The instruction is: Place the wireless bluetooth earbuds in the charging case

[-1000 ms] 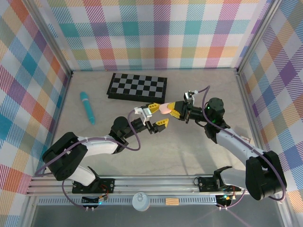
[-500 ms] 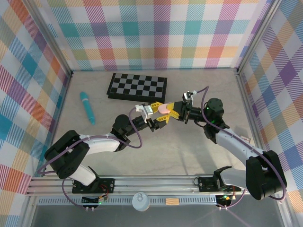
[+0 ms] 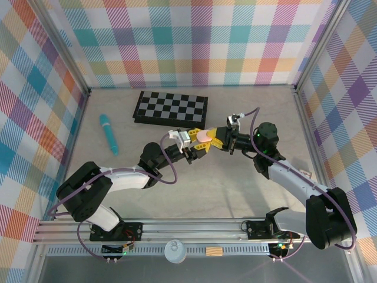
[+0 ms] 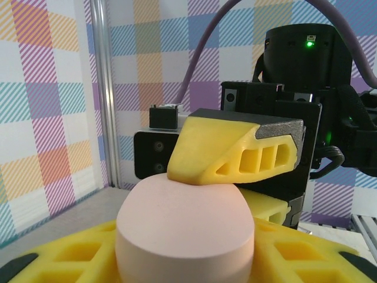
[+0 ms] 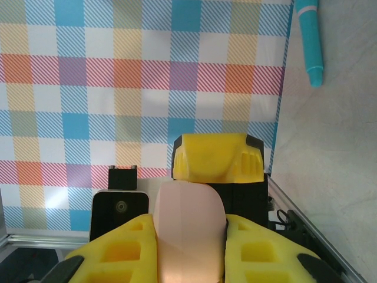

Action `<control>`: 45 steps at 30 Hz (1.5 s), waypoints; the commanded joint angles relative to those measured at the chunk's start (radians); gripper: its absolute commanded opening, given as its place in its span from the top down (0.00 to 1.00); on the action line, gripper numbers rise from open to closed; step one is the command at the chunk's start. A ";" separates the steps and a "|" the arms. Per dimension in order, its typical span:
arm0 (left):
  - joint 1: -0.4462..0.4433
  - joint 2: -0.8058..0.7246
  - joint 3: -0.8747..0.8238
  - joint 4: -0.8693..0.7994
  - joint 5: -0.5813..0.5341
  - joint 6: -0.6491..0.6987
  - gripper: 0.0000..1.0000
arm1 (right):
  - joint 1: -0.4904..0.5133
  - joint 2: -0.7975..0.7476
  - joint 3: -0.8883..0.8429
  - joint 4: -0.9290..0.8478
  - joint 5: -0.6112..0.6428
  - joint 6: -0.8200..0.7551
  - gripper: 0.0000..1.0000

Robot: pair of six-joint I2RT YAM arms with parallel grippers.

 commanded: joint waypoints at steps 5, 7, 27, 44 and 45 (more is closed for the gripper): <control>0.007 -0.002 0.026 0.046 0.037 -0.003 0.61 | 0.010 -0.004 0.025 0.014 -0.003 -0.022 0.92; 0.009 0.000 0.026 0.046 0.040 -0.003 0.62 | 0.010 -0.005 0.032 0.006 -0.003 -0.029 0.90; 0.068 -0.123 -0.029 -0.047 0.221 -0.145 0.65 | 0.120 -0.172 0.503 -1.303 0.335 -1.465 0.00; 0.068 -0.165 -0.023 -0.062 0.301 -0.186 0.66 | 0.178 -0.106 0.524 -1.185 0.465 -1.637 0.01; 0.068 -0.165 -0.023 -0.058 0.304 -0.189 0.66 | 0.179 -0.102 0.527 -1.186 0.476 -1.635 0.01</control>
